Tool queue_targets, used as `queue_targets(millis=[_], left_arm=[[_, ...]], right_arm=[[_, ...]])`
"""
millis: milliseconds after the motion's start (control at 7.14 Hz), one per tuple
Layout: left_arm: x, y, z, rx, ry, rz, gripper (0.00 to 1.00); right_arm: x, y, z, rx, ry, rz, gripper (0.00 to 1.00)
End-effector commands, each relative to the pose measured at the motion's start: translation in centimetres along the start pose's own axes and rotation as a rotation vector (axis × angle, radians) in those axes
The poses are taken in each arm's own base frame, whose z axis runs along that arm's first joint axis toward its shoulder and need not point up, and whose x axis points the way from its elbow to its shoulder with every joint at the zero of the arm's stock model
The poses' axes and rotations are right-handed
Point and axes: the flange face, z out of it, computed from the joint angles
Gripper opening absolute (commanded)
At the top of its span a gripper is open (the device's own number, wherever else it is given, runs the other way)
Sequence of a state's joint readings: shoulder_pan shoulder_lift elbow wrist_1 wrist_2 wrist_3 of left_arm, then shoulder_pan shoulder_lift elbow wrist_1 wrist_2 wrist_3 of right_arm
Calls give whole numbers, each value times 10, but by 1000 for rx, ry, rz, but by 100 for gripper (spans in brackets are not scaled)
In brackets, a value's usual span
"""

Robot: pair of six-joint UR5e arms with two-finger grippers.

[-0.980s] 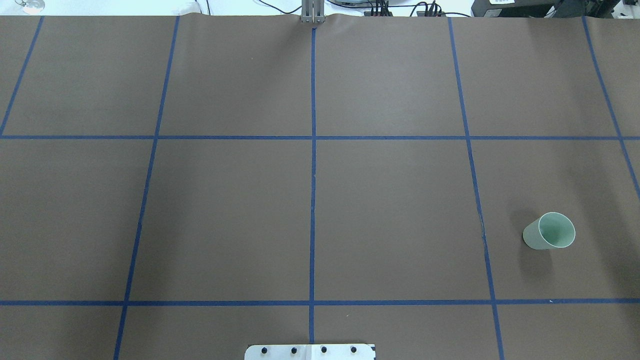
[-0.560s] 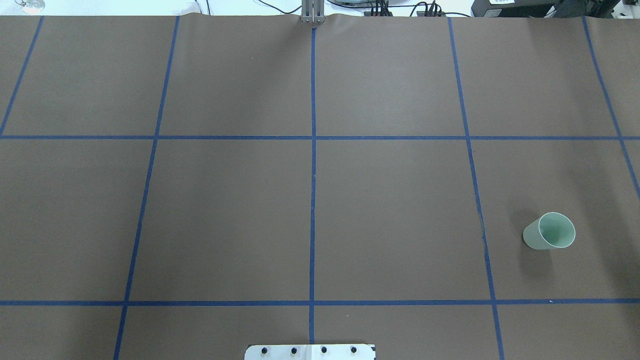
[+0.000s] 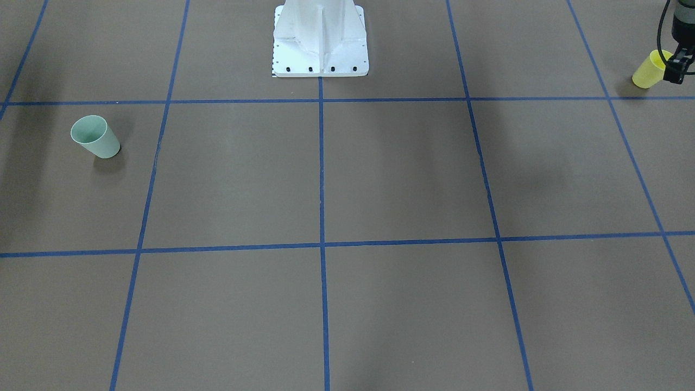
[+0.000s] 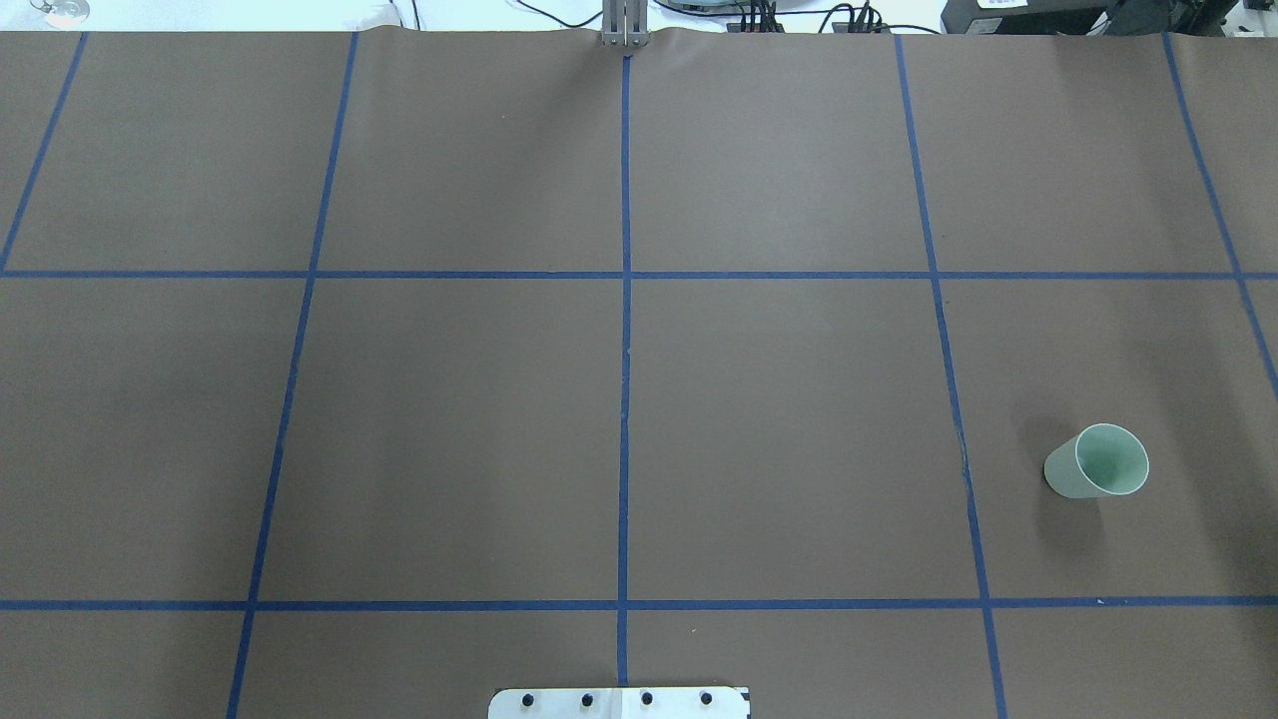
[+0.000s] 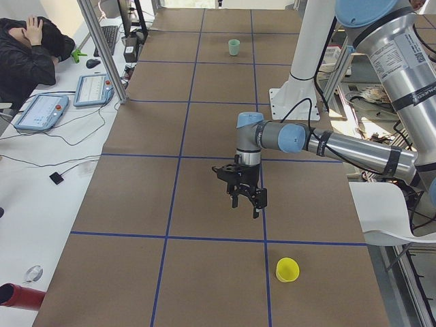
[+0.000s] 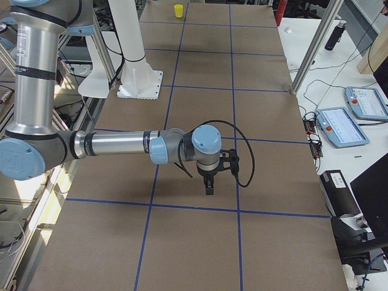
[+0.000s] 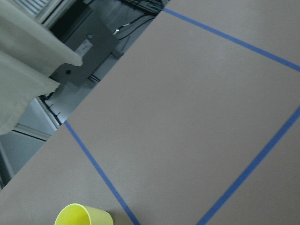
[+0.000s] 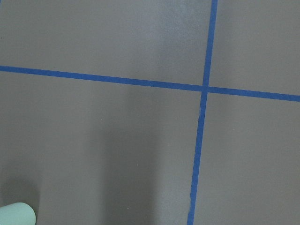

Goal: Transfer and stack yellow cup on green cup

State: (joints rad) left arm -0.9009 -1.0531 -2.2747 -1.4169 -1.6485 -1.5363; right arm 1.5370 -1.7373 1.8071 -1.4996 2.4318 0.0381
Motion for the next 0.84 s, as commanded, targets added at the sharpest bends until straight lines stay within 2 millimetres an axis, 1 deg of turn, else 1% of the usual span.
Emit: queue_targets(millis=[0,140,280,420,560,700], left_arm=[[1,84,35,129,-219,-209,100],[-1,120,53,202,-289,-294,100],[4,142,75,268,-321,-377,100],[17,153,95,307,-335,-450,100],[38,166,126,347,-354,-502,100],[39,165,153,395,-381,-548,100]], right_arm=[[7,10,6,-16,-10,19,100],[7,10,7,-18,-10,21,100],[7,10,6,-17,-11,20,100],[6,11,6,-17,-20,19,100],[5,10,6,-17,-30,19,100],[5,10,7,-18,-30,20,100]])
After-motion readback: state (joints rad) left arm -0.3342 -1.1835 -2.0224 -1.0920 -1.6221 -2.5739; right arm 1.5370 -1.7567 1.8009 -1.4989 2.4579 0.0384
